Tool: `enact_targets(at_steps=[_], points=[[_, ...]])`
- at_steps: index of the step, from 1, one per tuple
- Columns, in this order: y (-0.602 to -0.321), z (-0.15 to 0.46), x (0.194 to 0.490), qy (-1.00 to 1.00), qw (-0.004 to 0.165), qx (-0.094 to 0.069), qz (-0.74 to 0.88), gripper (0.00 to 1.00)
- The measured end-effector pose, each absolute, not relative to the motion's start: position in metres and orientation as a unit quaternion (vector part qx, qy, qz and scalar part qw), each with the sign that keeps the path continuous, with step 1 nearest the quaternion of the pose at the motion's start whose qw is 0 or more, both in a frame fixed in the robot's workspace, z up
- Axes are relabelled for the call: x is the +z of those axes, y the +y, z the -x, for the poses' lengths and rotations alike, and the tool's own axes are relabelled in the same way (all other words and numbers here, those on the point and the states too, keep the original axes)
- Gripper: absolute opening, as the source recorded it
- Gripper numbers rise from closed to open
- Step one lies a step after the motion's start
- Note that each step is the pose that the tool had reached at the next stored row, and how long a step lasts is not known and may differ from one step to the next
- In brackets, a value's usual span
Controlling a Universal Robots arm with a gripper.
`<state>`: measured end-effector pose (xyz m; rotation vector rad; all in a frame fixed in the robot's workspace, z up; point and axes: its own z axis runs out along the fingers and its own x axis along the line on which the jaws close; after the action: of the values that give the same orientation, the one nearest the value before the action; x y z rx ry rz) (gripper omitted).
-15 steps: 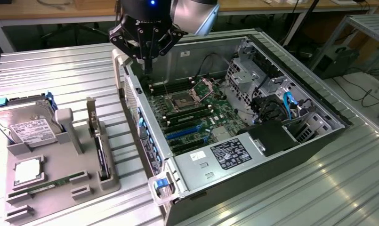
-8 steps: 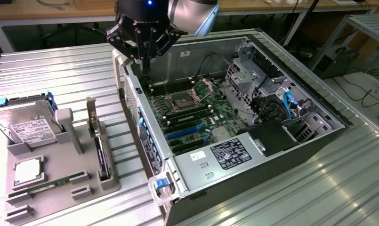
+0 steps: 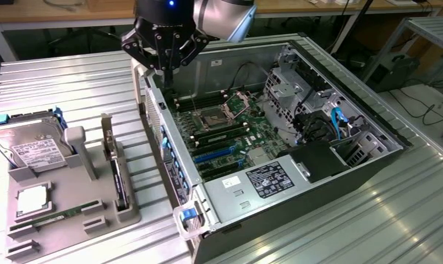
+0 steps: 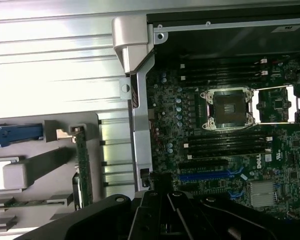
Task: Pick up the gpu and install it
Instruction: 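Reach for the gpu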
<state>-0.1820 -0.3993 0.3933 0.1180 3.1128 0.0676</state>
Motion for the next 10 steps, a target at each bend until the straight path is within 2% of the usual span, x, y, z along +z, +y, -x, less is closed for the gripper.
enact_targets(at_steps=[10], points=[[-0.3995, 0.1888, 0.3933, 0.999, 0.013, 0.022, -0.038, 0.11]])
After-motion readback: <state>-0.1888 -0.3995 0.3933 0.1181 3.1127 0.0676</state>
